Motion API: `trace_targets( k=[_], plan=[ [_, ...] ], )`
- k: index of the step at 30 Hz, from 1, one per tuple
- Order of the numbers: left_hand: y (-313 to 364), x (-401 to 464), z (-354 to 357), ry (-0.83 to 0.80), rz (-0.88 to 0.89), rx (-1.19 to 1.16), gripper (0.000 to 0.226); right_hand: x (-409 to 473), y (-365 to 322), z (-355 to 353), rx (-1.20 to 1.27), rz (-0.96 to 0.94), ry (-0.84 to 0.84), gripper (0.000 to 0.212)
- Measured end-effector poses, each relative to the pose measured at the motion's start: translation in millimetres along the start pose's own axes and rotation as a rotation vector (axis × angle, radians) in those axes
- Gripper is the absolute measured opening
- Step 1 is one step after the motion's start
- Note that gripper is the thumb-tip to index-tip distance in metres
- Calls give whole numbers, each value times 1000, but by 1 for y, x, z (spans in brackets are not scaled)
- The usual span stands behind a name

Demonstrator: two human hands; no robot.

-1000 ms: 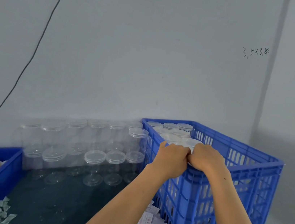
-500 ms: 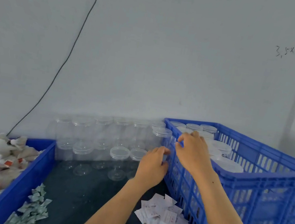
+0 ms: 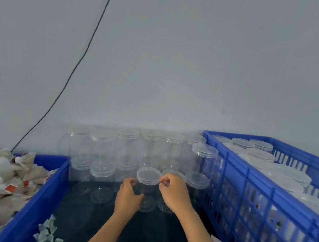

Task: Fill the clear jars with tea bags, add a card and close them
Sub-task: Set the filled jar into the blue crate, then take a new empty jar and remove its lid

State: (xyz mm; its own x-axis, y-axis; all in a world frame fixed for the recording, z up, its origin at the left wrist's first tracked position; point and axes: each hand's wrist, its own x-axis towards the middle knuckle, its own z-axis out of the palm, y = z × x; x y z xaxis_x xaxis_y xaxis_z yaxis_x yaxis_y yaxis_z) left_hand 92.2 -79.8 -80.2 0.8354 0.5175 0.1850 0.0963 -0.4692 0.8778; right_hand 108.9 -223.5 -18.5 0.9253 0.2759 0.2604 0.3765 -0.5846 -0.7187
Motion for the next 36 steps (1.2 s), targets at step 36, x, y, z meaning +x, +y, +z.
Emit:
trace_targets(
  k=[36],
  plan=[
    [-50, -144, -60, 53, 309, 414, 103, -109, -1, 63, 526, -23, -35, 60]
  ],
)
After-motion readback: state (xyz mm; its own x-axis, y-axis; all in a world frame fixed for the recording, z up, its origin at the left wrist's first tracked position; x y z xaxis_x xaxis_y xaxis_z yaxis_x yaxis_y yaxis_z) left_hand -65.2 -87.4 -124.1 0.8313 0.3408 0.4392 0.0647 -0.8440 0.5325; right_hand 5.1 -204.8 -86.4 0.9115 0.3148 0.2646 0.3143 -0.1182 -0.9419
